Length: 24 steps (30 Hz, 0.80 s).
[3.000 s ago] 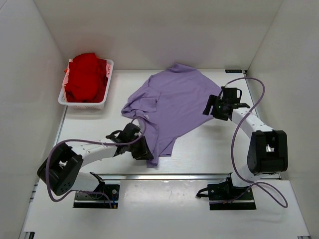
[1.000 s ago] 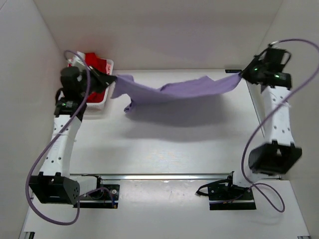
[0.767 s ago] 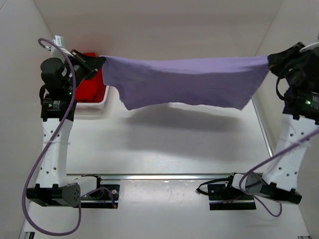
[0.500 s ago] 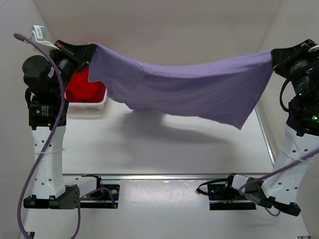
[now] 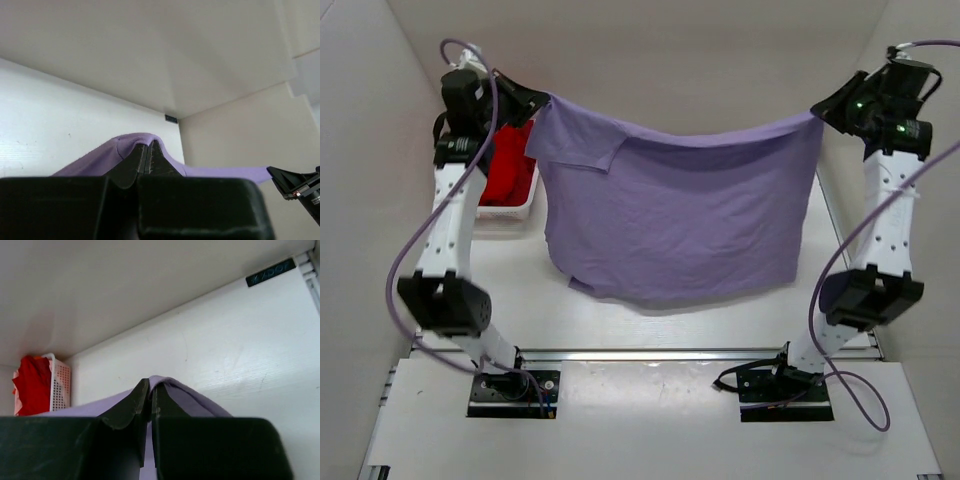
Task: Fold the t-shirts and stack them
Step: Flatten out the tshirt
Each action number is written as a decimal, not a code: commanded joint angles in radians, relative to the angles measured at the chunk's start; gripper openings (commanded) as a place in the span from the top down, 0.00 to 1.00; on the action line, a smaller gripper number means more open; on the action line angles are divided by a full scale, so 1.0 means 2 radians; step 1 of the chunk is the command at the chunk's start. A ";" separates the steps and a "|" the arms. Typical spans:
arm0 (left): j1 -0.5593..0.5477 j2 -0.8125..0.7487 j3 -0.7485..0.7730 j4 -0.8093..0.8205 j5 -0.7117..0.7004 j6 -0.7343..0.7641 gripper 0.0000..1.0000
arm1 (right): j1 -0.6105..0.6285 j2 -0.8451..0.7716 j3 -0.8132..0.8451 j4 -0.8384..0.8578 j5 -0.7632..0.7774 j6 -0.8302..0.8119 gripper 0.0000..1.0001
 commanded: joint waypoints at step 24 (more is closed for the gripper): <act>-0.018 -0.258 -0.400 0.052 0.086 0.012 1.00 | -0.004 -0.148 -0.332 0.035 -0.003 -0.036 0.99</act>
